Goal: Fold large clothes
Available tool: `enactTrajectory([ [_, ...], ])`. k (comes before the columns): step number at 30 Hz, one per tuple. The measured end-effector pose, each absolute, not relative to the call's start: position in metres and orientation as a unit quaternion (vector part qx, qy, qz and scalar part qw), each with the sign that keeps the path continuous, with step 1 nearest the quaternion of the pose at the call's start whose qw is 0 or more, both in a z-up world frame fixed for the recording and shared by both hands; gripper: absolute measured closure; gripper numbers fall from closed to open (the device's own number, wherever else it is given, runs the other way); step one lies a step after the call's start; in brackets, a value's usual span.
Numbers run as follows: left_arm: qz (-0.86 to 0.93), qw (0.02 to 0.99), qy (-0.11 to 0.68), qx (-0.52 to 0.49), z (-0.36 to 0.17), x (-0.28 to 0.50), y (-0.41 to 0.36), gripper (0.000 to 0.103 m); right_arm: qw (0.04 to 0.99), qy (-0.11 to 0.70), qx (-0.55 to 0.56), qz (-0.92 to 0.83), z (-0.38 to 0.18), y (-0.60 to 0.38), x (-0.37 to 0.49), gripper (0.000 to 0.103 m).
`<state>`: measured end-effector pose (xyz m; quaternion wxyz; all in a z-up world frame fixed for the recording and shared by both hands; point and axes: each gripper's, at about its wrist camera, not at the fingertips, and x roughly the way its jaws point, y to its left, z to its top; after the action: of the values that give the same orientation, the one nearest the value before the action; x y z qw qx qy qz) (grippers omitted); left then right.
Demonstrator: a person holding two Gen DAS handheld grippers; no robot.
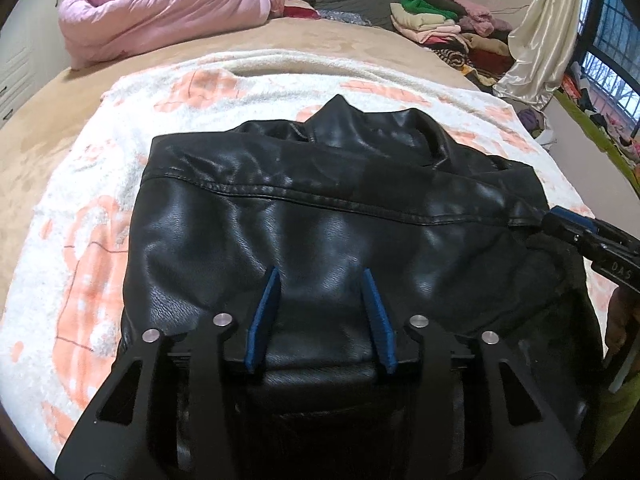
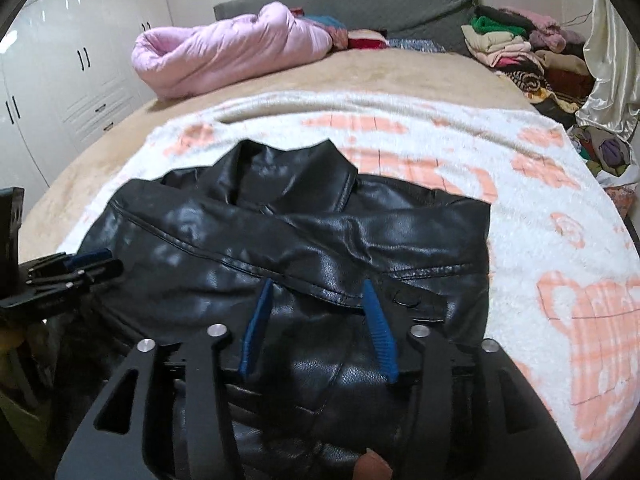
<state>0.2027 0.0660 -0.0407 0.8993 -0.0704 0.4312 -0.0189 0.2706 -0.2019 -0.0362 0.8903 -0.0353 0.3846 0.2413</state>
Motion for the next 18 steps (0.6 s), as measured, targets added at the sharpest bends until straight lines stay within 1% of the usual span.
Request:
enactTrajectory([
  [5, -0.025, 0.901, 0.427, -0.069, -0.033, 0.199, 0.06, 0.055, 0.895, 0.367, -0.02, 0.251, -0.023, -0.211, 0.259, 0.04],
  [6, -0.025, 0.902, 0.426, -0.069, -0.032, 0.198, 0.059, 0.05, 0.896, 0.363, -0.018, 0.253, -0.021, -0.212, 0.256, 0.037],
  [7, -0.026, 0.902, 0.425, -0.069, -0.03, 0.197, 0.058, 0.043, 0.898, 0.359, -0.017, 0.254, -0.019, -0.212, 0.253, 0.032],
  [8, -0.026, 0.903, 0.423, -0.067, -0.028, 0.196, 0.058, 0.039, 0.899, 0.355, -0.017, 0.256, -0.016, -0.213, 0.25, 0.031],
  [9, -0.026, 0.904, 0.421, -0.066, -0.026, 0.196, 0.058, 0.033, 0.9, 0.351, -0.017, 0.259, -0.014, -0.211, 0.247, 0.028],
  [10, -0.025, 0.906, 0.419, -0.065, -0.024, 0.194, 0.057, 0.03, 0.901, 0.347, -0.017, 0.261, -0.012, -0.21, 0.244, 0.028],
  [11, -0.025, 0.906, 0.417, -0.065, -0.023, 0.193, 0.058, 0.028, 0.902, 0.342, -0.019, 0.261, -0.01, -0.21, 0.241, 0.027],
  [12, -0.024, 0.907, 0.416, -0.065, -0.022, 0.192, 0.058, 0.024, 0.904, 0.339, -0.021, 0.261, -0.008, -0.208, 0.239, 0.027],
  [15, -0.025, 0.908, 0.413, -0.06, -0.02, 0.188, 0.057, 0.022, 0.904, 0.334, -0.025, 0.266, -0.006, -0.206, 0.233, 0.028],
  [17, -0.027, 0.908, 0.413, -0.059, -0.02, 0.184, 0.056, 0.022, 0.903, 0.335, -0.03, 0.269, -0.006, -0.203, 0.228, 0.034],
  [18, -0.029, 0.908, 0.413, -0.062, -0.021, 0.182, 0.056, 0.022, 0.902, 0.336, -0.033, 0.269, -0.007, -0.201, 0.227, 0.041],
])
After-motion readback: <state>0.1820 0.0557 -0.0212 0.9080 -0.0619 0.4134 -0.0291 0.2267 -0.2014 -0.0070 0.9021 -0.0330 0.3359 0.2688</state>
